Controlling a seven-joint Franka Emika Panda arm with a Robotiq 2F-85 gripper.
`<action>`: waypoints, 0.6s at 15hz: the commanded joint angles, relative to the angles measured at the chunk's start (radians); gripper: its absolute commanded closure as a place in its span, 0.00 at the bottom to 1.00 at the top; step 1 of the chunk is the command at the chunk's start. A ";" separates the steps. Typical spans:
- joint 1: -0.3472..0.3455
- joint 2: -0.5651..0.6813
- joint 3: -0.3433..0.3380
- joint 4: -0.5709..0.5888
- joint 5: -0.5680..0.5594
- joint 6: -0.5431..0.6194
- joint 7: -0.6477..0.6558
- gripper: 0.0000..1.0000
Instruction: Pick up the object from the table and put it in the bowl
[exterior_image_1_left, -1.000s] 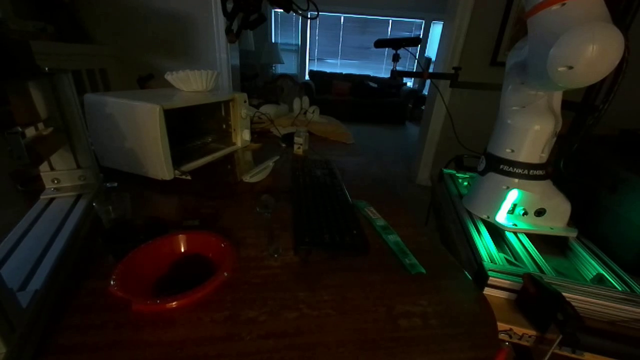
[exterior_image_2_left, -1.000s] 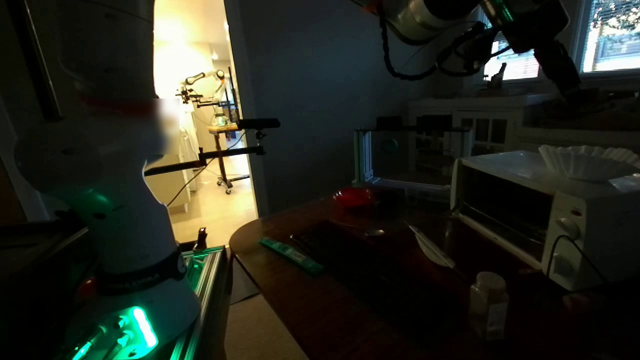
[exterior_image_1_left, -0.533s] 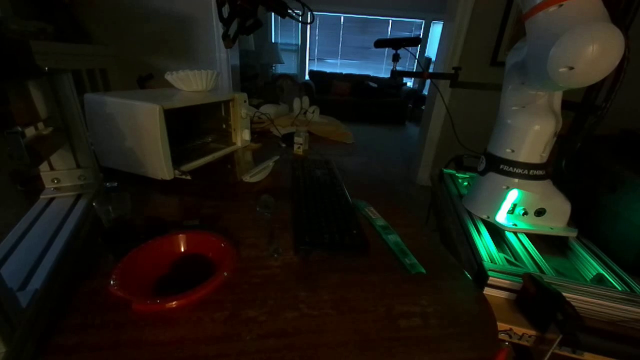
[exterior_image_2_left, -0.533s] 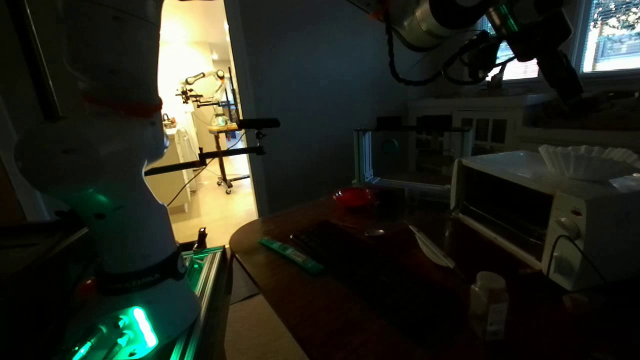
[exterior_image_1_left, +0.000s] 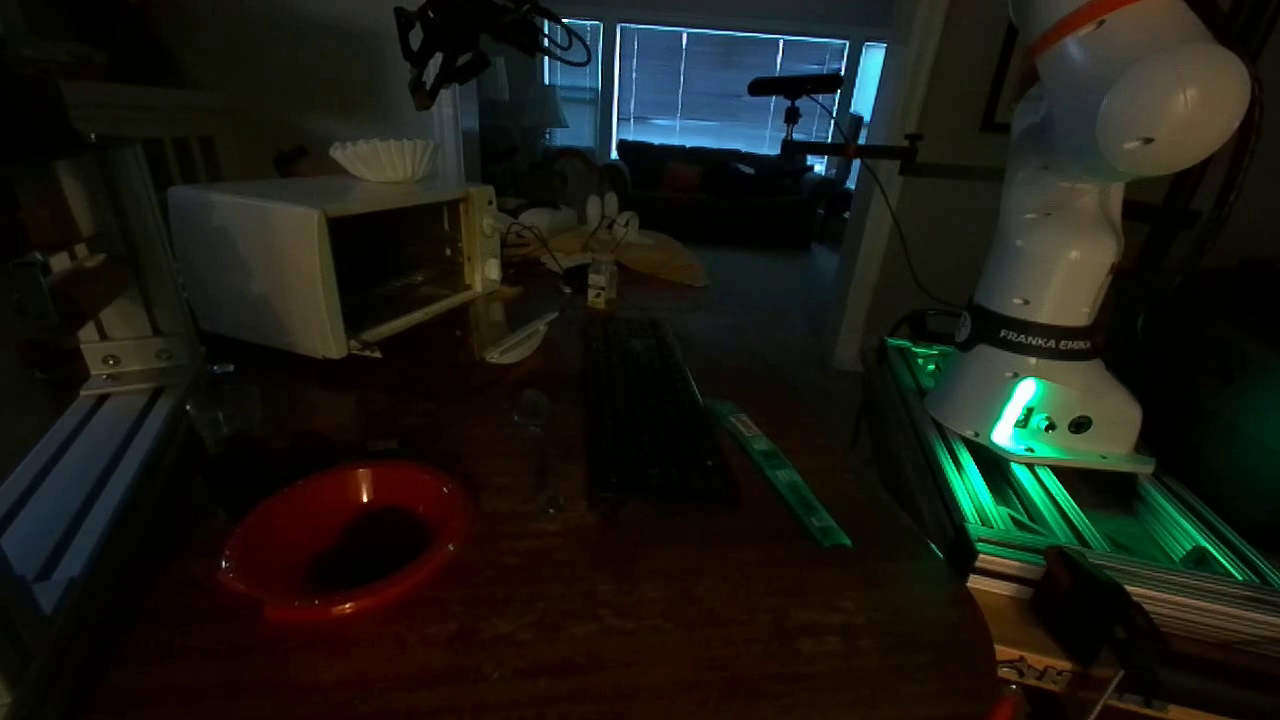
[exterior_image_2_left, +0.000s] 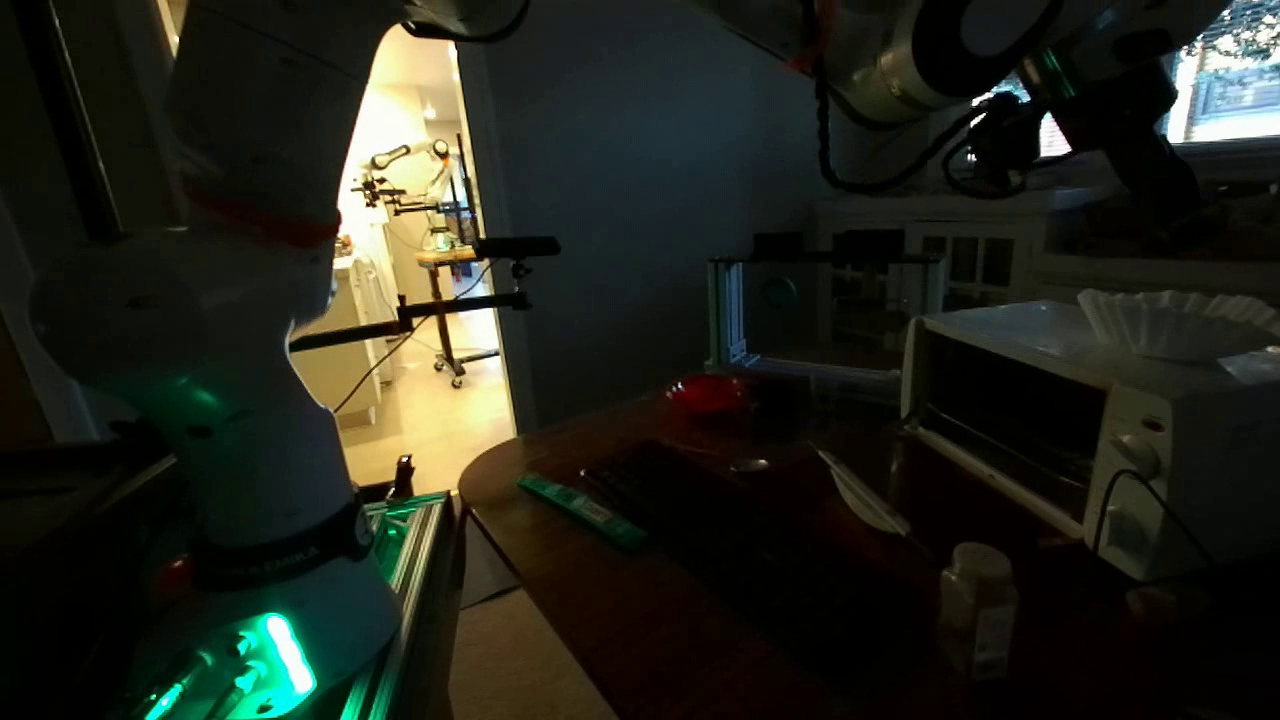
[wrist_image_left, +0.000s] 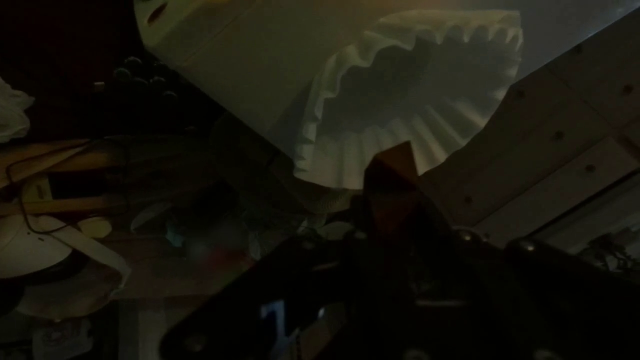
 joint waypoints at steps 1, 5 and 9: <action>-0.003 0.086 0.014 0.108 0.054 -0.026 -0.064 0.94; -0.006 0.148 0.026 0.176 0.088 -0.022 -0.115 0.94; -0.002 0.195 0.013 0.227 0.086 -0.032 -0.120 0.94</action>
